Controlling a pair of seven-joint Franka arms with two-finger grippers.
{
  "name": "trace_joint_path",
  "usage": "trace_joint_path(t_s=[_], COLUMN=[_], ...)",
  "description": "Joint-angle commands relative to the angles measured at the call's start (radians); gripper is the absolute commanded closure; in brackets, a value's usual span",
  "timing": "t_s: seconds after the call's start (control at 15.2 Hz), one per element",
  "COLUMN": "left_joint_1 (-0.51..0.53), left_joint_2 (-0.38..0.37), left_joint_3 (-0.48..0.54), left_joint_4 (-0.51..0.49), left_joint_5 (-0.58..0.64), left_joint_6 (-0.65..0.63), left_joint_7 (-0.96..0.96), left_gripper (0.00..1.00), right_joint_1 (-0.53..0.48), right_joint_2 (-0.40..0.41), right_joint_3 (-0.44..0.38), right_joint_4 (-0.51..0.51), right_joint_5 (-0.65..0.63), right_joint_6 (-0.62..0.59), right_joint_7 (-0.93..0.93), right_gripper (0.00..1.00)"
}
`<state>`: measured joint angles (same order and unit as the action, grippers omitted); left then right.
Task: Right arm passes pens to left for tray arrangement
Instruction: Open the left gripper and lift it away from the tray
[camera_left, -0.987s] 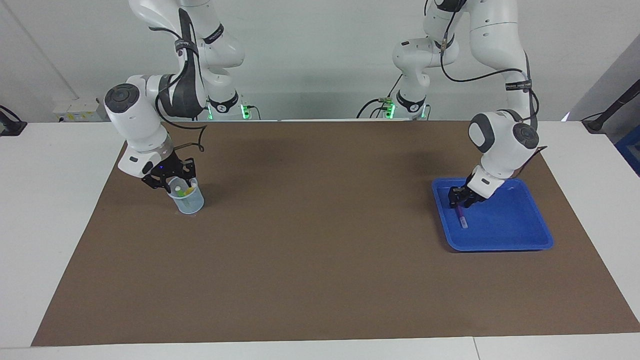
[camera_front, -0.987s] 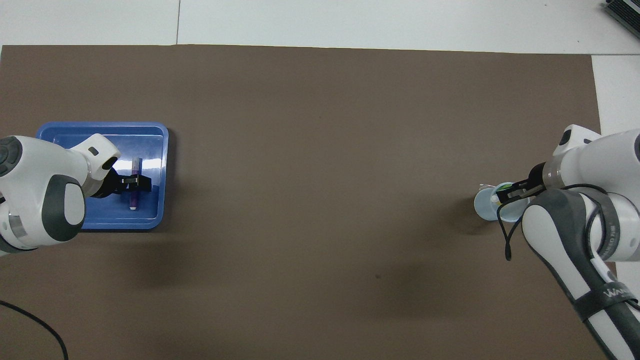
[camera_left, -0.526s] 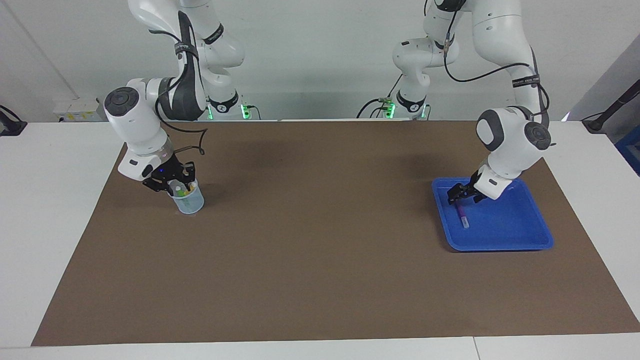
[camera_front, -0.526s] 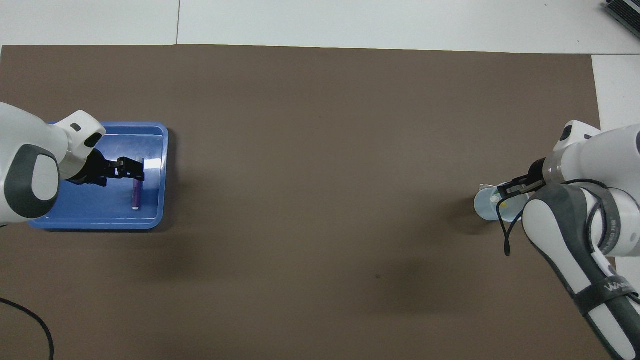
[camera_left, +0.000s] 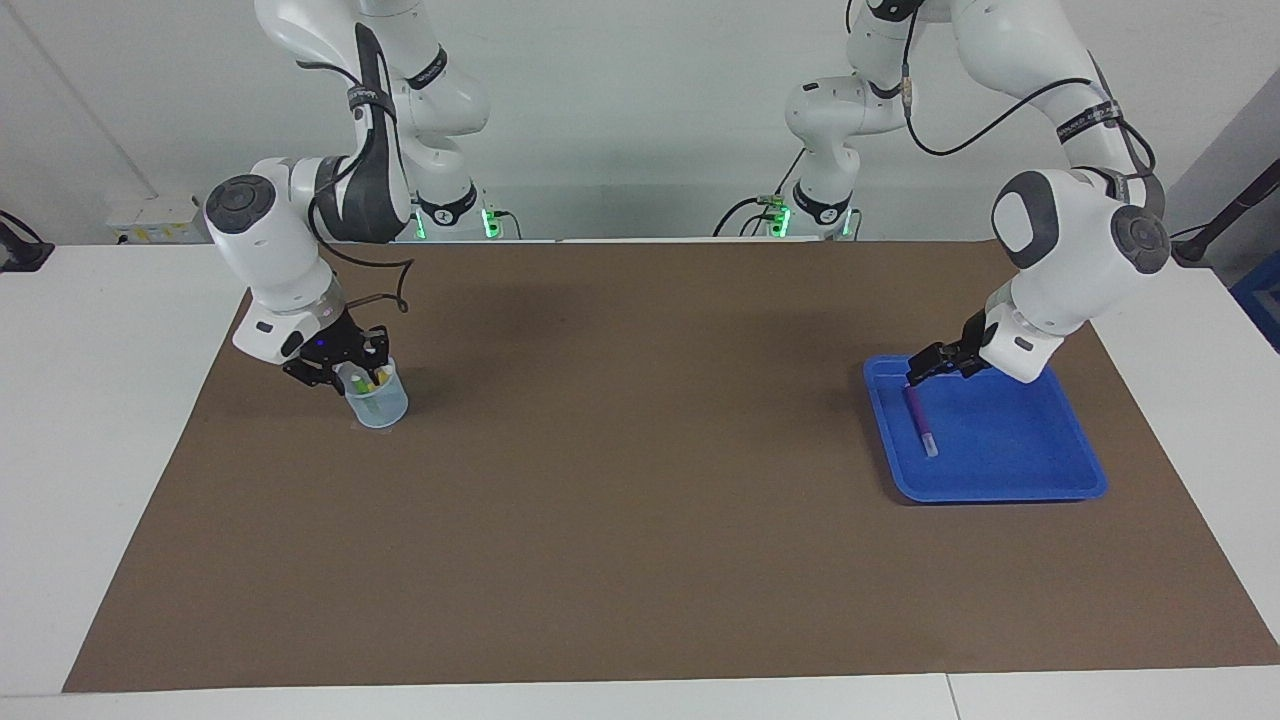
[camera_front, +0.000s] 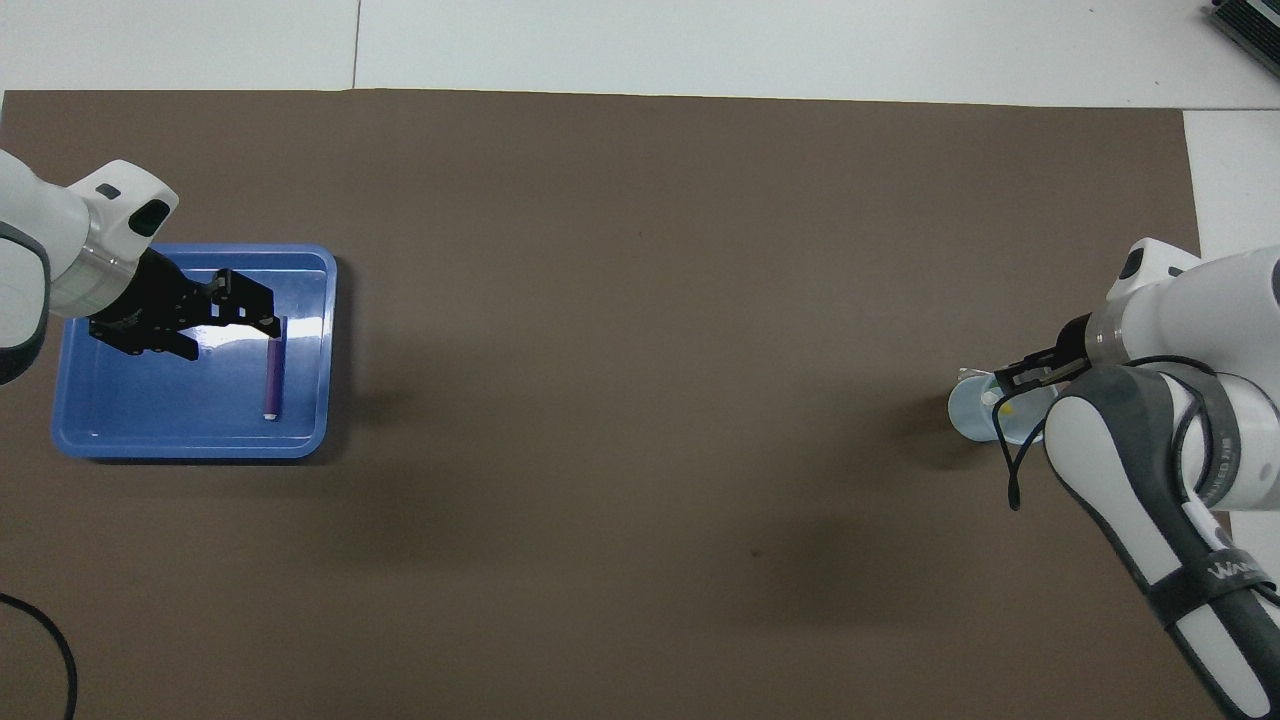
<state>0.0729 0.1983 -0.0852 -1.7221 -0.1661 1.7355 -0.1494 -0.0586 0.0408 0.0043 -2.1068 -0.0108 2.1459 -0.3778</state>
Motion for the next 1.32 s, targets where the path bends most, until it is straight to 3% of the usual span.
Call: trace_joint_path(t_s=[0.0, 0.2, 0.53, 0.99, 1.25], left_joint_1=[-0.001, -0.001, -0.001, -0.004, -0.038], left_joint_2=[-0.008, -0.029, -0.079, -0.135, -0.160], left_joint_3=[-0.004, -0.025, -0.025, -0.053, -0.053], left_joint_4=[0.065, 0.084, 0.076, 0.053, 0.021], left_joint_5=[-0.042, -0.088, -0.223, -0.461, -0.555], left_joint_6=[-0.100, -0.140, -0.174, -0.157, -0.108], left_joint_7=[-0.090, -0.180, -0.394, -0.833, -1.022], left_gripper=[0.02, 0.03, 0.04, 0.06, 0.06], right_joint_1=[-0.007, -0.009, -0.020, 0.009, 0.092], right_joint_2=[0.013, 0.010, 0.013, -0.010, -0.027], right_joint_3=[0.003, 0.005, 0.003, 0.028, 0.059], right_joint_4=[0.008, 0.005, 0.033, 0.270, 0.404], right_joint_5=[0.021, 0.021, 0.020, -0.005, -0.011], right_joint_6=[0.011, -0.003, -0.027, -0.365, -0.509], right_joint_7=[0.002, 0.000, -0.133, -0.164, -0.150], right_gripper=[0.78, 1.00, 1.00, 1.00, 1.00])
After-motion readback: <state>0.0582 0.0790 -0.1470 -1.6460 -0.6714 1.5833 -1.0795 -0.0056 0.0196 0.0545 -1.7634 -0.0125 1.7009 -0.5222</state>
